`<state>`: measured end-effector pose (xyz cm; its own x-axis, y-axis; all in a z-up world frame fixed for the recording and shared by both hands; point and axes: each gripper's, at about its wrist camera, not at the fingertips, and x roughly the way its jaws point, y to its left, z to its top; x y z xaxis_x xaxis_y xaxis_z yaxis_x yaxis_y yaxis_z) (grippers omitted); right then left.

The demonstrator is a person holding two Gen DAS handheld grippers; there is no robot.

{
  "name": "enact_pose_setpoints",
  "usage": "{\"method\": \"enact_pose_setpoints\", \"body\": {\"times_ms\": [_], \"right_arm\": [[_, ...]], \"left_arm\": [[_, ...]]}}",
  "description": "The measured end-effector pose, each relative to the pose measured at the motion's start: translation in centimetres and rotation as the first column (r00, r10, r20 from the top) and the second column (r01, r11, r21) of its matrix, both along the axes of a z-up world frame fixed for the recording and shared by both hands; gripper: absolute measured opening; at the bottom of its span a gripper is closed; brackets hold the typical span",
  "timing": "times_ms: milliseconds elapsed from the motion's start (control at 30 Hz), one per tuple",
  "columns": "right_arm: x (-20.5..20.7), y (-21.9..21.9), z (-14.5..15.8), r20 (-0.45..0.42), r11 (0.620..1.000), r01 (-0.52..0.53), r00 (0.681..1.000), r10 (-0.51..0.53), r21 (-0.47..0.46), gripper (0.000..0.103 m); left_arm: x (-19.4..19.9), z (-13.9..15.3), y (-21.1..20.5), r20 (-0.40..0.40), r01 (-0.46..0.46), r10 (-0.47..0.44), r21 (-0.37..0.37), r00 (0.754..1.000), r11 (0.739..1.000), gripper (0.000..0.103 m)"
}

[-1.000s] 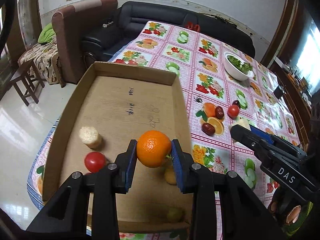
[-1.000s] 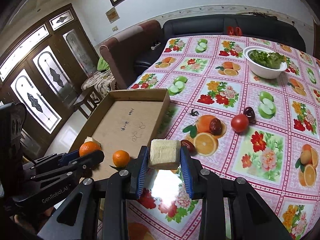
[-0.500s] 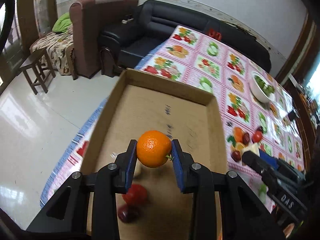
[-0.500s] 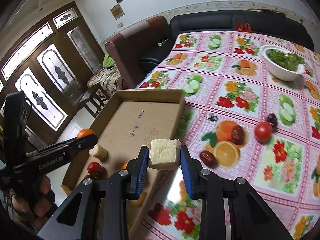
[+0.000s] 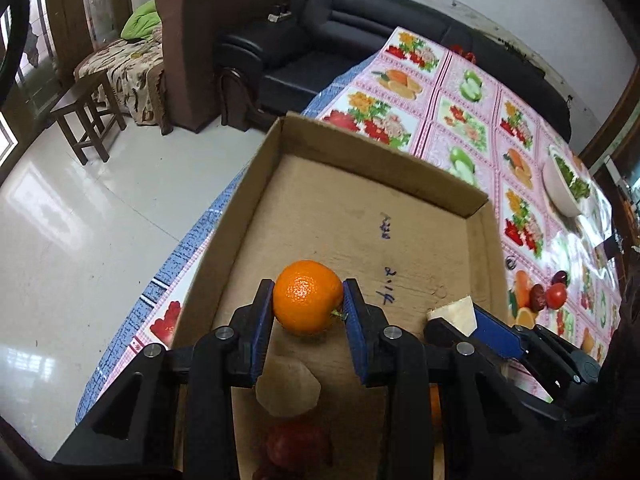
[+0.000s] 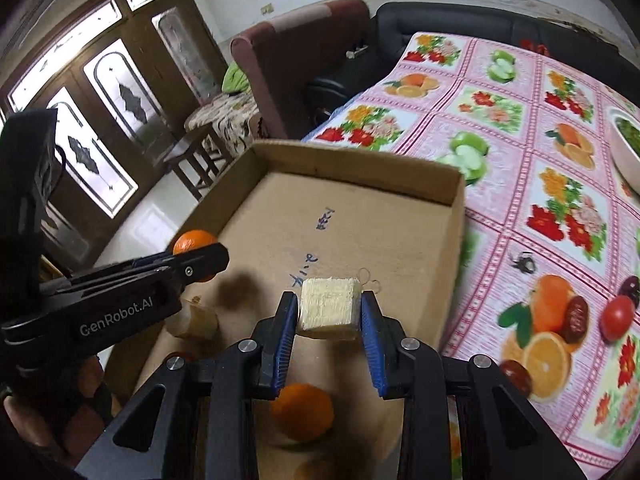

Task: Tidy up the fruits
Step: 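Carry the orange into the tray and open the left tool while the right tool releases the cube there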

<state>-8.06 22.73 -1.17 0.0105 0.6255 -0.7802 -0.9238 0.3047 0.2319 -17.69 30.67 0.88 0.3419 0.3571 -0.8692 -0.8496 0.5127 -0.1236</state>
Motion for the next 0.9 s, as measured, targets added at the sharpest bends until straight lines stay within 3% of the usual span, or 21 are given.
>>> {"method": "enact_pose_setpoints", "body": {"times_ms": [233,333,533,600,900], "right_arm": [[-0.4,0.7,-1.3,0.026,0.999,-0.013,1.0,0.014,-0.036,0.032],[-0.6,0.7,-1.2,0.036,0.999,-0.016,0.999,0.017,-0.043,0.035],[-0.4,-0.1,-0.5,0.041,0.999,-0.007,0.999,0.008,-0.033,0.041],[-0.4,-0.6,0.0,0.045,1.0,-0.002,0.999,0.003,-0.02,0.045],[0.8,-4.5,2.6,0.02,0.997,0.043,0.999,-0.044,0.056,0.045]], "left_arm": [[0.6,-1.1,0.3,-0.048,0.003,-0.005,-0.046,0.999,0.999,0.032],[0.5,-0.9,0.2,-0.055,-0.002,0.0,-0.033,0.998,0.999,0.033],[-0.3,-0.2,-0.1,-0.029,-0.018,0.017,-0.038,0.999,0.999,0.037],[-0.6,0.3,-0.5,-0.018,-0.024,0.024,-0.024,1.0,0.999,0.038],[-0.6,3.1,-3.5,0.03,-0.011,0.01,0.043,0.999,0.999,0.038]]}}
